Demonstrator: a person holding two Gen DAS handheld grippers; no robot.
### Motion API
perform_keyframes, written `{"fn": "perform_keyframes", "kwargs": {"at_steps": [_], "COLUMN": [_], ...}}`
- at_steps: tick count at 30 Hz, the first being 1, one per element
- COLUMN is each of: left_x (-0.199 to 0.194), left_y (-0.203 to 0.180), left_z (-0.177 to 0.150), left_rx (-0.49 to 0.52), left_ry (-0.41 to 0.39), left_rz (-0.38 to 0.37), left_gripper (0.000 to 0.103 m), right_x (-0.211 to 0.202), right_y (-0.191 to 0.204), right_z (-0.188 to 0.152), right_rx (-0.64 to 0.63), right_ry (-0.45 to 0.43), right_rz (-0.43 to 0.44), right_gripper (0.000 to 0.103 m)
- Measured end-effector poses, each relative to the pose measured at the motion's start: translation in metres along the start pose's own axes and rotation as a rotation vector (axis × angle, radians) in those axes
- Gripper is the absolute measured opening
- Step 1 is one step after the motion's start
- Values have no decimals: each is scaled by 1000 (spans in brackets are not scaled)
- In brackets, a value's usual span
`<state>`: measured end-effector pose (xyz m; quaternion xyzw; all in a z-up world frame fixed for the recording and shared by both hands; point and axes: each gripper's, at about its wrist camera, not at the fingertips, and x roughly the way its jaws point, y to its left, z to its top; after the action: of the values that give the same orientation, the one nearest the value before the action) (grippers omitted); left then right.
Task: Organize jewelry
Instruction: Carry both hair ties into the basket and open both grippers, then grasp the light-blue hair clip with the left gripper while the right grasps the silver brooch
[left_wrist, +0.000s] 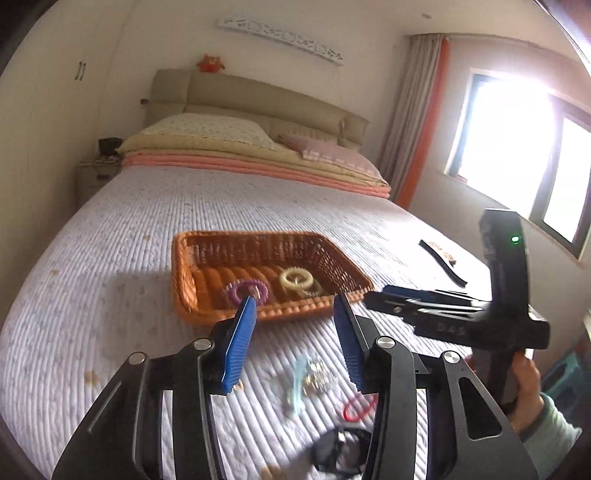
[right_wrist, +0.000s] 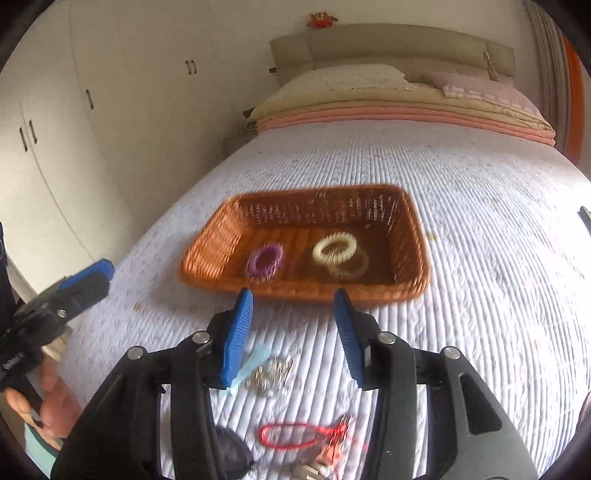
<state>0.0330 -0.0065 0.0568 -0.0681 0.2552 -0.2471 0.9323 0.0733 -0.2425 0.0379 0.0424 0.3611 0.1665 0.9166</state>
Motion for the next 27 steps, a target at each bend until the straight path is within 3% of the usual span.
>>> {"fn": "perform_keyframes", "kwargs": {"at_steps": [9, 16, 17, 19, 20, 27], "left_x": [25, 60, 65, 73, 77, 102], "left_y": [18, 30, 30, 29, 28, 22], "left_z": [-44, -61, -62, -64, -64, -68], "left_rx": [-29, -42, -38, -31, -28, -7], "left_ry": [120, 236, 253, 277, 291, 380], "left_rz": [14, 18, 15, 2, -7, -41], "left_gripper": [43, 41, 41, 41, 41, 38], "right_x": [45, 77, 76, 77, 78, 71], "right_y": [6, 10, 12, 15, 16, 0], "right_z": [-45, -58, -59, -59, -59, -62], "right_rx": [-34, -50, -57, -80, -90, -64], "right_ry": [111, 182, 182, 188, 190, 173], "right_rz": [-20, -31, -31, -41, -60, -164], "right_gripper": [42, 37, 35, 20, 17, 11]}}
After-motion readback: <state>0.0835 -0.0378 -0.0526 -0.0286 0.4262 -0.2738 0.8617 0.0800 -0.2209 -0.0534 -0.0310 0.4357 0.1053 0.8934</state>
